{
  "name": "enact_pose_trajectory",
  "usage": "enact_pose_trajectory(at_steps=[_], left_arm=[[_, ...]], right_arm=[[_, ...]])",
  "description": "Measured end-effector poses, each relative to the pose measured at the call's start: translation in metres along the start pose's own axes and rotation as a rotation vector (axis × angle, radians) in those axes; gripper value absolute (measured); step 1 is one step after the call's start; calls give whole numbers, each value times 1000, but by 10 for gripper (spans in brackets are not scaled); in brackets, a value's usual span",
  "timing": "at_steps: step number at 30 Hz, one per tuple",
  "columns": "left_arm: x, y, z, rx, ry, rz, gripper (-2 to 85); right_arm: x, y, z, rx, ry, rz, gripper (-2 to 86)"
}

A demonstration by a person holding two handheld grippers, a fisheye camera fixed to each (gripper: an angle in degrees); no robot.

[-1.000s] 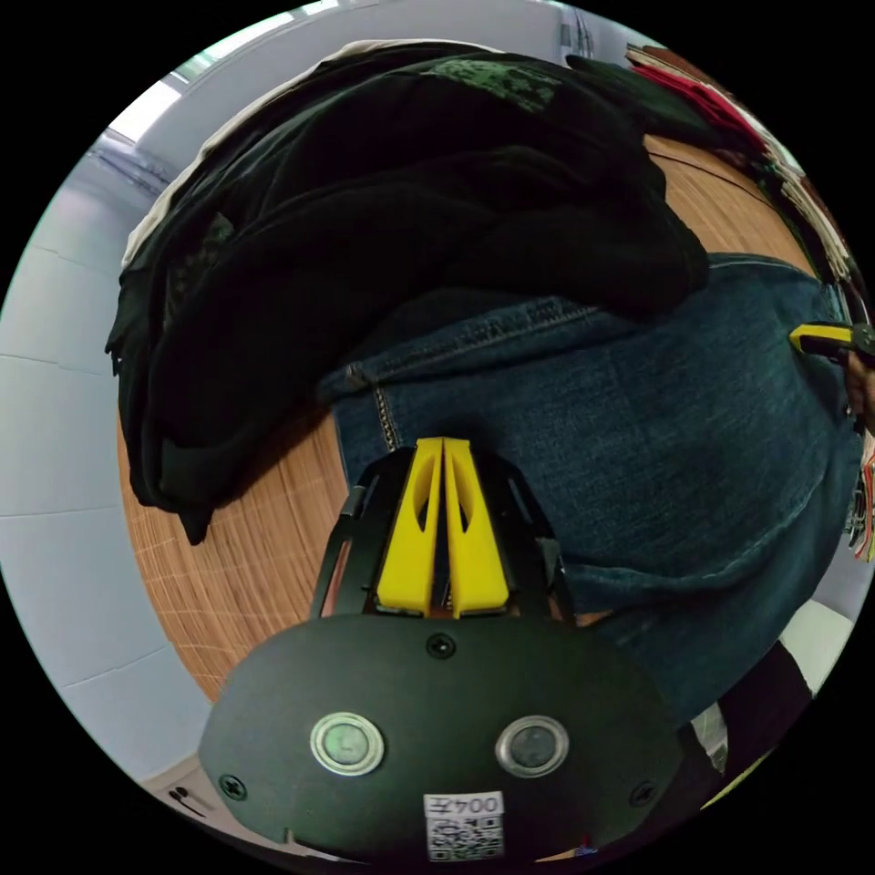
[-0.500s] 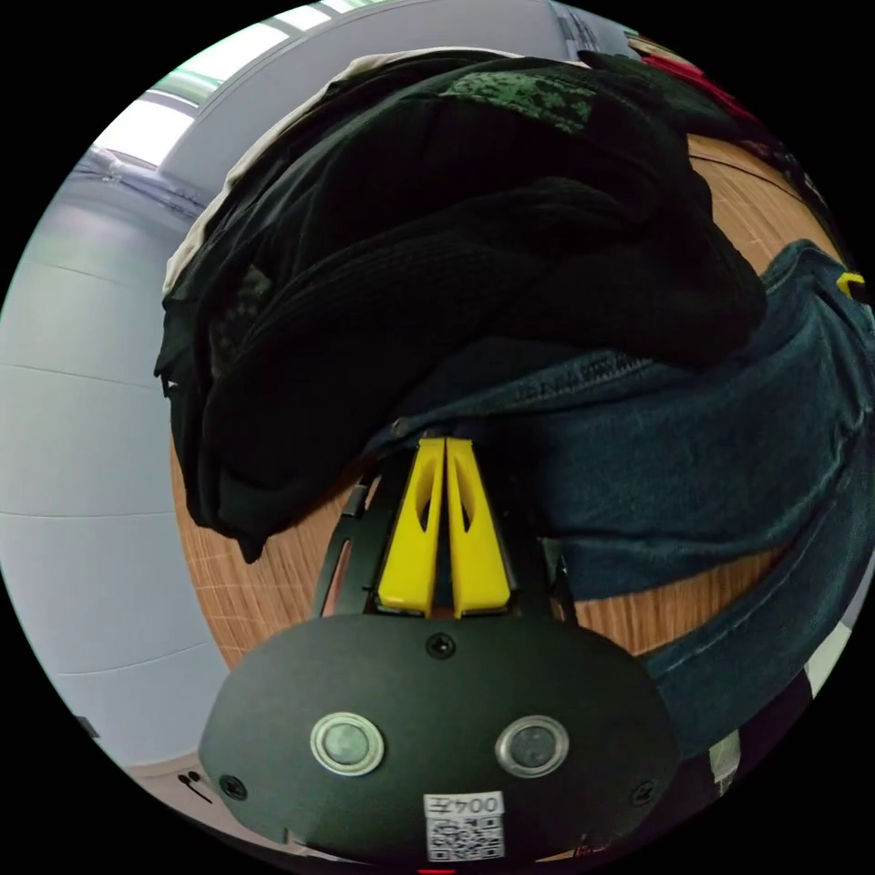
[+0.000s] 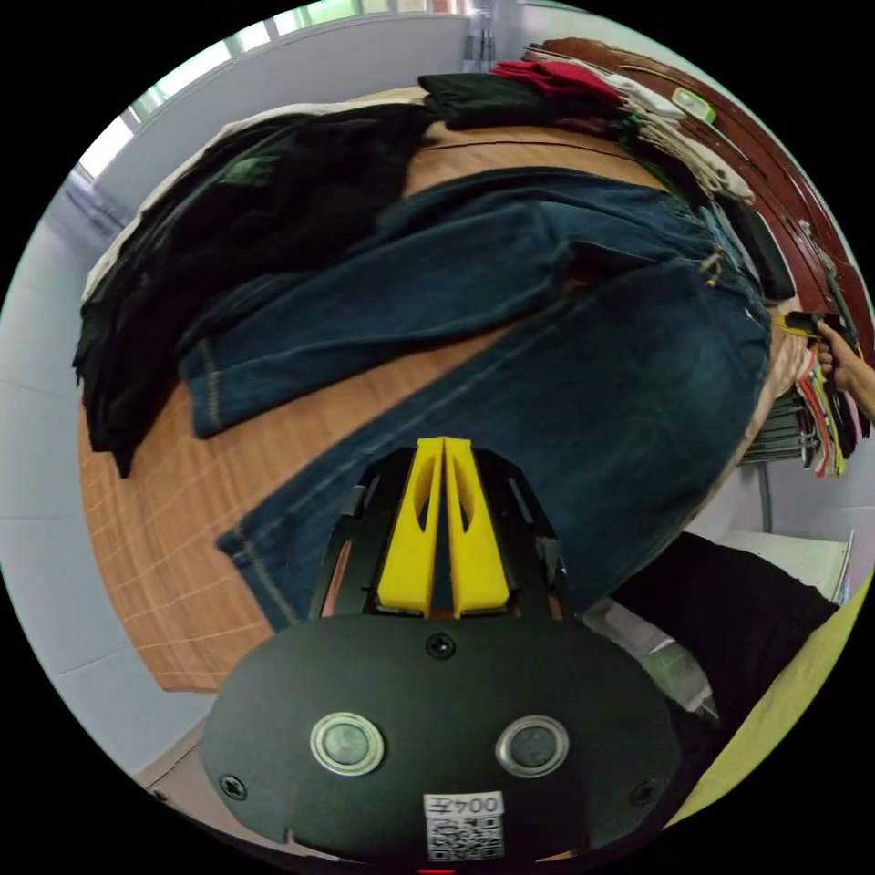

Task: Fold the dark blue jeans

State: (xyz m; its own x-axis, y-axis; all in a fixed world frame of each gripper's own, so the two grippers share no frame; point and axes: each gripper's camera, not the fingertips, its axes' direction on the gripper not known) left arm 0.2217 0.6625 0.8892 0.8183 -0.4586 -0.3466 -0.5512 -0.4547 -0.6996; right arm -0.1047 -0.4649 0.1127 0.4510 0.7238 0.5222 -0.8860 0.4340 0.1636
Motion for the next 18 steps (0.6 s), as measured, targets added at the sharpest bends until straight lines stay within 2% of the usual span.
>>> enact_pose_trajectory(at_steps=[4,6,8,10,14,18], left_arm=[[52,-11,30,-13,-4,8,3],[65,-12,47,-51,-30,53,3],[69,-5,68,-106,-73,99,3],[66,2,72,-66,-54,111,4],[59,4,81,-91,17,73,5],[49,11,72,-82,58,8,6]], right_arm=[[-50,-20,29,-4,96,-286,80],[-70,-27,50,-59,143,-397,88],[-74,-23,87,-215,312,-502,97],[-59,-14,87,-145,248,-492,94],[-28,-13,94,-184,68,-348,92],[-53,-9,80,-95,165,-356,82]])
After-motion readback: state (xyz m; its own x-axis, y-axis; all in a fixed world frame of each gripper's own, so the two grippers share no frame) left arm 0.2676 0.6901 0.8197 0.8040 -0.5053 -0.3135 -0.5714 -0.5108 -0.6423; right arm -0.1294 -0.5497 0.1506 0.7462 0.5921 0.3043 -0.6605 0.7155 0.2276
